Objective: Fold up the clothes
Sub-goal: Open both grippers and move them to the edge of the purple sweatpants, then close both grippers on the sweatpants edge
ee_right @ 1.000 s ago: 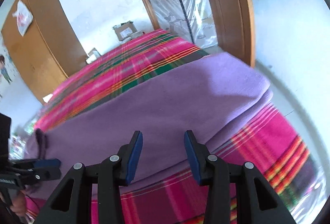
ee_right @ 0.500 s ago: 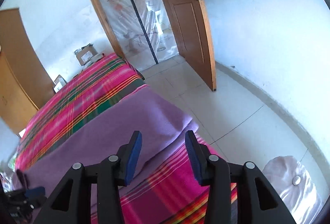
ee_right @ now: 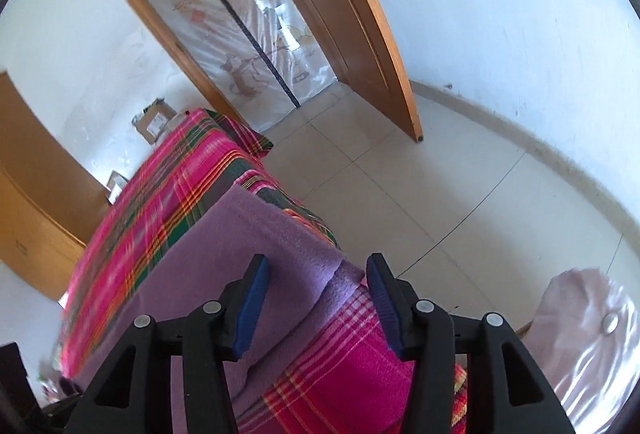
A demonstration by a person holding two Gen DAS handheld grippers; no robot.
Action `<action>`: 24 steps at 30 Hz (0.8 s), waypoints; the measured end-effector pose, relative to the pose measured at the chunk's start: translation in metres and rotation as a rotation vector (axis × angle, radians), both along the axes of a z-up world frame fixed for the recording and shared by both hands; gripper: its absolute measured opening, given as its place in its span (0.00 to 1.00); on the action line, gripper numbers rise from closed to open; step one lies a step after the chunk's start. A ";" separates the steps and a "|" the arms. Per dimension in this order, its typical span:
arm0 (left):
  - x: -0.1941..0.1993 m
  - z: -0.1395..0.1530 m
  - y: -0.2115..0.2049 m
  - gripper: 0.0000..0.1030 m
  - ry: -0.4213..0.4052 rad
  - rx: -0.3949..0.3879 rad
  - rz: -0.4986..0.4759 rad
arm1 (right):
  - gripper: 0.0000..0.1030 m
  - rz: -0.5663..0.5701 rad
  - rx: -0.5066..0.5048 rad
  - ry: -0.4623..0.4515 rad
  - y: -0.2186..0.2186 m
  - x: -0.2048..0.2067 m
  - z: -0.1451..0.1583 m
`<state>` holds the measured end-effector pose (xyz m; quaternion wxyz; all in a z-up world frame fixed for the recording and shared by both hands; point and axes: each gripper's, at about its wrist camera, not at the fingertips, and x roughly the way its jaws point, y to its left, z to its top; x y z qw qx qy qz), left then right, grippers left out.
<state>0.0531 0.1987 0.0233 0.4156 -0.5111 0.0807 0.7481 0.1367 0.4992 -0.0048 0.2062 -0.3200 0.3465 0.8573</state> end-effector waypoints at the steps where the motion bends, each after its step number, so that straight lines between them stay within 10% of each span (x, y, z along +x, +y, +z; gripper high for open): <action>1: -0.001 0.001 0.004 0.63 -0.007 0.001 0.000 | 0.50 -0.004 -0.009 0.003 0.002 0.000 -0.001; 15: 0.002 0.003 0.031 0.68 0.020 -0.006 0.012 | 0.14 -0.005 0.130 -0.017 -0.015 -0.004 0.009; 24: 0.003 0.000 0.034 0.69 0.035 -0.005 0.015 | 0.12 0.045 0.176 0.060 -0.021 -0.002 0.026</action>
